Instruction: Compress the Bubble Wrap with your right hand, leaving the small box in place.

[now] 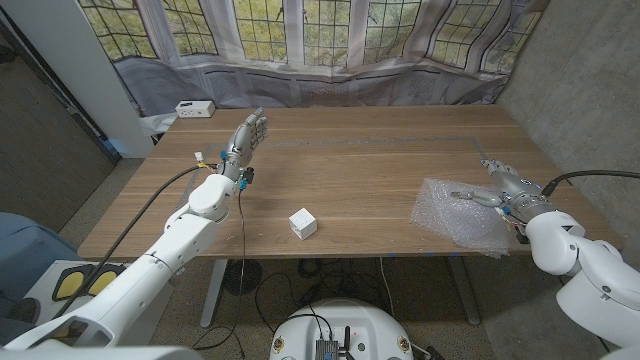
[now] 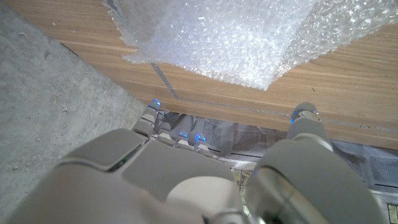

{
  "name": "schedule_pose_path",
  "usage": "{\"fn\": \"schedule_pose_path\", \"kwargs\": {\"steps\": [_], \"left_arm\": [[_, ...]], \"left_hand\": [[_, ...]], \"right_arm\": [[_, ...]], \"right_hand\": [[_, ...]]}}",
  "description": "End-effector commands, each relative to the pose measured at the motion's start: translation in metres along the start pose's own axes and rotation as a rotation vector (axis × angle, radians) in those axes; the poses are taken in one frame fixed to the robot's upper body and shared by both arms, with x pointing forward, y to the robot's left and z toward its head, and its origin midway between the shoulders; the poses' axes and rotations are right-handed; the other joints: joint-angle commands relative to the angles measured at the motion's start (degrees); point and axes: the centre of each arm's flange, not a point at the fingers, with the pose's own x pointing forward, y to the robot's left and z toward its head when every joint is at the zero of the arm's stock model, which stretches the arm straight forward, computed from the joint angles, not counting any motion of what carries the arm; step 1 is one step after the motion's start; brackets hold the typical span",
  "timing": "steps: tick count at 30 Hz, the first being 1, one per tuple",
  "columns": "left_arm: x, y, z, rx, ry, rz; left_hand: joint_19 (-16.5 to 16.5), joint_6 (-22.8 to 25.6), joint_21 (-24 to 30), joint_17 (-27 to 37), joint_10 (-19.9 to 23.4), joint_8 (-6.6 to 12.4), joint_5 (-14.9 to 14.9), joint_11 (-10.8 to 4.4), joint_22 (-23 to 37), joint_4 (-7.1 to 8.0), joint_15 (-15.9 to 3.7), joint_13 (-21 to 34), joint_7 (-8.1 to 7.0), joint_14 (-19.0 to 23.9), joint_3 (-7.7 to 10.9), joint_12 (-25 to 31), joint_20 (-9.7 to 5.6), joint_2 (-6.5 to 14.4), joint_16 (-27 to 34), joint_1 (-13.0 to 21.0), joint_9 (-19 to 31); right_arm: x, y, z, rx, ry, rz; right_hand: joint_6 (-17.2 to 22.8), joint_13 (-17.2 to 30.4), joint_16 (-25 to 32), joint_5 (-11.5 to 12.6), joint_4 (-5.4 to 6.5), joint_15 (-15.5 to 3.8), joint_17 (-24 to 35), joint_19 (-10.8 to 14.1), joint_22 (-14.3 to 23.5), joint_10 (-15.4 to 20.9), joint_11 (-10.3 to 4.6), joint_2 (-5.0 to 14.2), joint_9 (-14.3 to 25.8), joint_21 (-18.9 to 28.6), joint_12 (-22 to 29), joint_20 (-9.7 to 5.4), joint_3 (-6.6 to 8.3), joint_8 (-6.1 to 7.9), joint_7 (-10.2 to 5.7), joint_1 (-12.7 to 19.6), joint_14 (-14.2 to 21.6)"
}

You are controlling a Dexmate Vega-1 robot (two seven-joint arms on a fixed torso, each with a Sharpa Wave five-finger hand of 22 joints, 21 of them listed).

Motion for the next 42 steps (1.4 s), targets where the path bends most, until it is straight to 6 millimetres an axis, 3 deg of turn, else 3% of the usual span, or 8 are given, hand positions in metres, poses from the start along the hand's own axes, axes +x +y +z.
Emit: {"fn": "schedule_pose_path", "kwargs": {"steps": [1, 5, 10, 42], "left_arm": [[0.000, 0.001, 0.000, 0.004, 0.009, -0.001], [0.000, 0.001, 0.000, 0.003, 0.007, 0.000], [0.000, 0.001, 0.001, 0.003, 0.009, 0.000], [0.001, -0.004, 0.000, 0.002, 0.024, -0.002]], "left_hand": [[0.05, 0.52, -0.04, 0.17, 0.39, -0.13, -0.04, 0.16, 0.10, -0.22, 0.02, 0.06, 0.07, 0.08, 0.23, 0.00, 0.41, 0.38, -0.18, 0.51, 0.12], [0.07, 0.74, -0.03, 0.17, 0.44, -0.06, -0.05, 0.37, 0.10, -0.22, 0.03, 0.06, 0.19, 0.06, 0.25, -0.01, 0.42, 0.42, -0.19, 0.55, 0.12], [0.05, 0.83, -0.04, 0.17, 0.48, -0.06, -0.06, 0.26, 0.11, -0.23, -0.01, 0.06, 0.22, 0.14, 0.27, -0.03, 0.44, 0.48, -0.16, 0.58, 0.12], [0.11, 1.23, -0.02, 0.18, 0.89, -0.10, -0.11, 0.22, 0.12, -0.22, 0.22, 0.09, 0.22, 0.75, 0.33, -0.07, 0.60, 0.74, 0.00, 0.74, 0.13]], "right_arm": [[0.010, 0.010, -0.003, 0.000, 0.031, 0.067], [0.012, 0.013, -0.003, 0.013, 0.032, 0.087], [0.014, 0.016, -0.004, 0.005, 0.044, 0.107], [0.026, 0.042, -0.007, -0.008, 0.082, 0.134]], "right_hand": [[-1.92, 0.21, -0.36, 0.66, 0.51, 0.14, 0.21, -4.49, 0.13, -2.66, -0.19, -0.26, 0.33, -1.44, 0.35, 0.12, -0.44, 0.10, -0.09, 0.16, -3.36], [-2.74, 0.22, -0.53, 0.74, 0.80, -0.10, 0.27, -8.55, 0.13, -4.10, -0.40, -0.13, 0.35, -1.76, 0.34, 0.11, -0.67, 0.18, -0.35, 0.09, -6.01], [-3.83, 0.23, -0.45, 0.77, 0.92, -0.17, 0.30, -9.91, 0.17, -5.18, -0.45, -0.06, 0.36, -1.63, 0.22, 0.15, -0.78, -0.03, -0.36, 0.04, -6.94], [-5.49, 0.29, 0.40, 0.91, 0.94, -0.38, 0.33, -10.21, 0.33, -6.45, -0.32, 0.49, 0.40, -0.70, 0.52, 0.09, -0.65, 0.06, -0.28, 0.60, -6.86]]}}
